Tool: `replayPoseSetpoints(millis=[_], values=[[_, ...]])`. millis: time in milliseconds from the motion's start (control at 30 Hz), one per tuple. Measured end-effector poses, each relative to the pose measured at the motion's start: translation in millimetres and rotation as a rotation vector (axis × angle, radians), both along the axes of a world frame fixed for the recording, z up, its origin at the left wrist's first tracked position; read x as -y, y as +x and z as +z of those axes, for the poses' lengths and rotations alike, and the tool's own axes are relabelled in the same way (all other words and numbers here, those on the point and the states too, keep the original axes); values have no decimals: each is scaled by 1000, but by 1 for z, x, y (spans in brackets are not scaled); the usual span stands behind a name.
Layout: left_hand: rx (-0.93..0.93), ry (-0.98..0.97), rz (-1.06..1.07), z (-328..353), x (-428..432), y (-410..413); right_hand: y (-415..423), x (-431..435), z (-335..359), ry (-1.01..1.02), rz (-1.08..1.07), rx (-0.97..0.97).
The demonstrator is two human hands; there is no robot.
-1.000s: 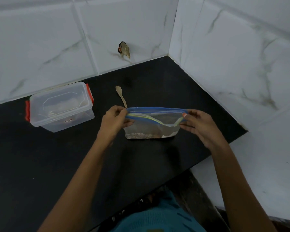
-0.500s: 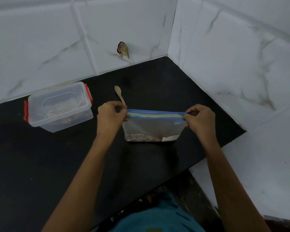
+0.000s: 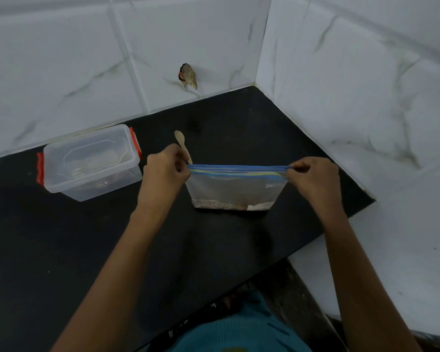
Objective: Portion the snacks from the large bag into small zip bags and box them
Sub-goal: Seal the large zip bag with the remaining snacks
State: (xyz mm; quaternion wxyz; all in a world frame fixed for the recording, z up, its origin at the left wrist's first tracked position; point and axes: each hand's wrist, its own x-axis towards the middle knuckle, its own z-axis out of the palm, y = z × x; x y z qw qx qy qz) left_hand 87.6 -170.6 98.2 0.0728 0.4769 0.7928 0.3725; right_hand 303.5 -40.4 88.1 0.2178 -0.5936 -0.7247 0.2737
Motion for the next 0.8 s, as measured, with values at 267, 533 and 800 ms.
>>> replayPoseSetpoints(millis=[267, 533, 800], values=[[470, -1, 39, -6, 0, -7, 6, -2, -1, 27, 29, -78], [532, -15, 57, -10, -3, -12, 5, -5, 0, 40, 27, -30], [500, -28, -45, -28, -1, -20, 8, -6, -2, -126, 180, -220]])
